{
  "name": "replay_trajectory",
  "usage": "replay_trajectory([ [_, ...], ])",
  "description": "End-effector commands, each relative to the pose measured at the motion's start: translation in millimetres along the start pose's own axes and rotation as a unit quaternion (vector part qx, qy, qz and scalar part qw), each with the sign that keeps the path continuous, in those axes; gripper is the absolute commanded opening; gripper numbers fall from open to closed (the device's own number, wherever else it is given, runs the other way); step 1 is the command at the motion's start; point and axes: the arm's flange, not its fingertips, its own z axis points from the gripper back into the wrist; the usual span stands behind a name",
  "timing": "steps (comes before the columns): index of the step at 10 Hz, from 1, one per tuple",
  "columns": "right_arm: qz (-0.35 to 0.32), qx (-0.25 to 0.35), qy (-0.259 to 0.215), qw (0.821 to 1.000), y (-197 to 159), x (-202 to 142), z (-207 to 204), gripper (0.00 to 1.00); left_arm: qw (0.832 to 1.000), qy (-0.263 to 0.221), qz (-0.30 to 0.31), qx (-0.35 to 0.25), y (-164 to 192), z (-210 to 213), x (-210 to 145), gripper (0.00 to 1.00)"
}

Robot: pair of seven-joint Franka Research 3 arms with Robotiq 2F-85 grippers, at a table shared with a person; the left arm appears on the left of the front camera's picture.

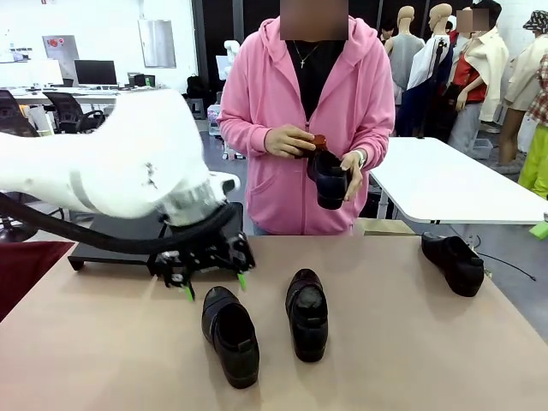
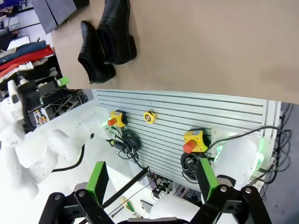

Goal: Organize the shoes by placing them on the stand.
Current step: Place the Shoe from the middle of the table onto the Shoes Stand.

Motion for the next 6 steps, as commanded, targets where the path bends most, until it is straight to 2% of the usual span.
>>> replay_trajectory([
  [1, -0.004, -0.009, 0.003, 1.000, 0, -2, 3, 1.00, 0.995, -0.030, 0.089, 0.029, -33, -29, 0, 1.00],
  [2, -0.004, -0.009, 0.003, 1.000, 0, -2, 3, 1.00, 0.996, -0.015, 0.091, 0.017, -39, -40, 3, 1.00],
  [4, -0.004, -0.009, 0.003, 1.000, 0, -2, 3, 1.00, 0.993, -0.025, 0.117, 0.022, -38, -65, 15, 1.00],
  [6, -0.004, -0.009, 0.003, 1.000, 0, -2, 3, 1.00, 0.991, -0.049, 0.122, -0.001, -34, -84, 30, 1.00],
])
